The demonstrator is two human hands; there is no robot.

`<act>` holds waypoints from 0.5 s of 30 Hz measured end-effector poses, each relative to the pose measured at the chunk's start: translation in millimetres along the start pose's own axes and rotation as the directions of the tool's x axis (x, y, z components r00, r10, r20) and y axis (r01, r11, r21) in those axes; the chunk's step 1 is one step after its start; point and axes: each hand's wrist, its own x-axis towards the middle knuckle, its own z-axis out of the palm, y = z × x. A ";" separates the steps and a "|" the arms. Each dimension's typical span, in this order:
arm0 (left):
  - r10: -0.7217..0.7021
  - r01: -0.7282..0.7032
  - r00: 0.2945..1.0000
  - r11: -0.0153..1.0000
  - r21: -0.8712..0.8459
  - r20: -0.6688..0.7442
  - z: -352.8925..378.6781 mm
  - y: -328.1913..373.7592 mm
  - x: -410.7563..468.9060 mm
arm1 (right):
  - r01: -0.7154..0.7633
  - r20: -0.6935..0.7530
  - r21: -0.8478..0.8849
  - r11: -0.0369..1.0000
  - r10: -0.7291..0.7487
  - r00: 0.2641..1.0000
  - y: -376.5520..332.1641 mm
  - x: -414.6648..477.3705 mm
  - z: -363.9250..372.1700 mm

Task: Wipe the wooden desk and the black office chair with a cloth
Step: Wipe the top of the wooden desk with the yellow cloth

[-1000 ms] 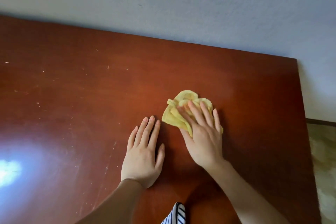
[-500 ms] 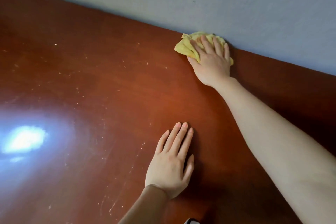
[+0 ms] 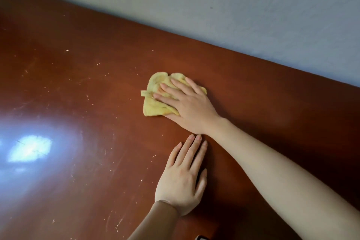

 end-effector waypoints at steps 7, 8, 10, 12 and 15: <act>0.006 -0.006 1.000 1.000 -0.008 -0.008 -1.1 0.1 0.2 | -0.133 0.075 -0.002 0.991 0.133 0.988 50.8 -88.4 -0.2; 0.007 -0.007 1.000 1.000 -0.007 -0.009 -1.7 0.2 0.4 | -0.177 0.077 -0.001 0.984 0.177 0.981 60.2 -95.8 -1.8; 0.009 -0.009 1.000 1.000 0.004 -0.006 -1.9 1.1 0.7 | -0.260 0.089 0.010 0.966 0.258 0.962 80.2 -104.0 -5.4; 0.009 -0.009 1.000 1.000 0.007 0.002 -2.2 0.8 0.1 | -0.312 0.086 0.019 0.950 0.309 0.947 97.7 -102.6 -7.2; 0.005 -0.005 1.000 1.000 0.000 0.005 -1.8 0.9 0.5 | -0.343 0.063 0.038 0.939 0.340 0.938 118.9 -86.0 -8.3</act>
